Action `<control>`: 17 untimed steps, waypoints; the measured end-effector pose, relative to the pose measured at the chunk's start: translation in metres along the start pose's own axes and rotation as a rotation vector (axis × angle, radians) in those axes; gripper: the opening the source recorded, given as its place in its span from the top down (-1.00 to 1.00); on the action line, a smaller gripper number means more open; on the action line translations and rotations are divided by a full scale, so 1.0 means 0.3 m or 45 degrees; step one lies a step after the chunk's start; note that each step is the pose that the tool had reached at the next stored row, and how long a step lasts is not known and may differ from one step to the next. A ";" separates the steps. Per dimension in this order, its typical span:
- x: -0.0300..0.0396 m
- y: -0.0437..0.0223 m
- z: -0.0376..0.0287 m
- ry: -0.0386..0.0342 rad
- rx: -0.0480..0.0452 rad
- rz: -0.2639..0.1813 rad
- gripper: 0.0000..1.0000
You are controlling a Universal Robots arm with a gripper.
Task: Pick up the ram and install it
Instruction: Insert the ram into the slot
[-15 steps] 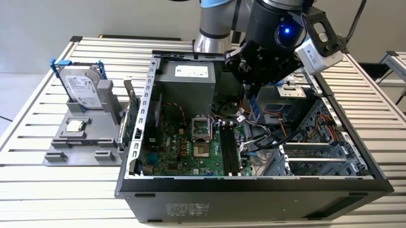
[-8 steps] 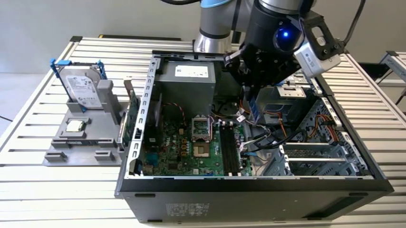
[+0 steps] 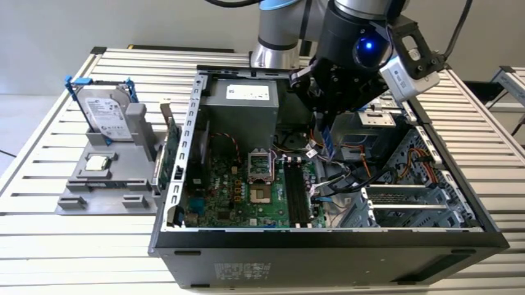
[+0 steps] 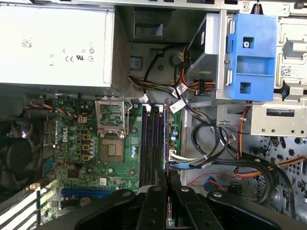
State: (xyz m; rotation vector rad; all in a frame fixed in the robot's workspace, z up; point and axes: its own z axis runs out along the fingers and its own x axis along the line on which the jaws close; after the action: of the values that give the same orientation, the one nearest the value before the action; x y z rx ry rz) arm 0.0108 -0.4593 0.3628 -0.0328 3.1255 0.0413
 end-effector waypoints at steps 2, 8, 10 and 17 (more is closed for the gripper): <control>0.000 0.000 0.002 -0.0002 0.000 0.000 1.00; 0.000 0.000 0.011 0.0000 0.000 0.000 1.00; 0.000 0.000 0.013 0.0000 0.000 0.000 1.00; 0.000 -0.001 0.021 -0.0001 0.000 0.000 1.00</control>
State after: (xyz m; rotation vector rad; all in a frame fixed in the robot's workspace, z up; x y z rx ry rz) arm 0.0107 -0.4593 0.3565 -0.0327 3.1254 0.0414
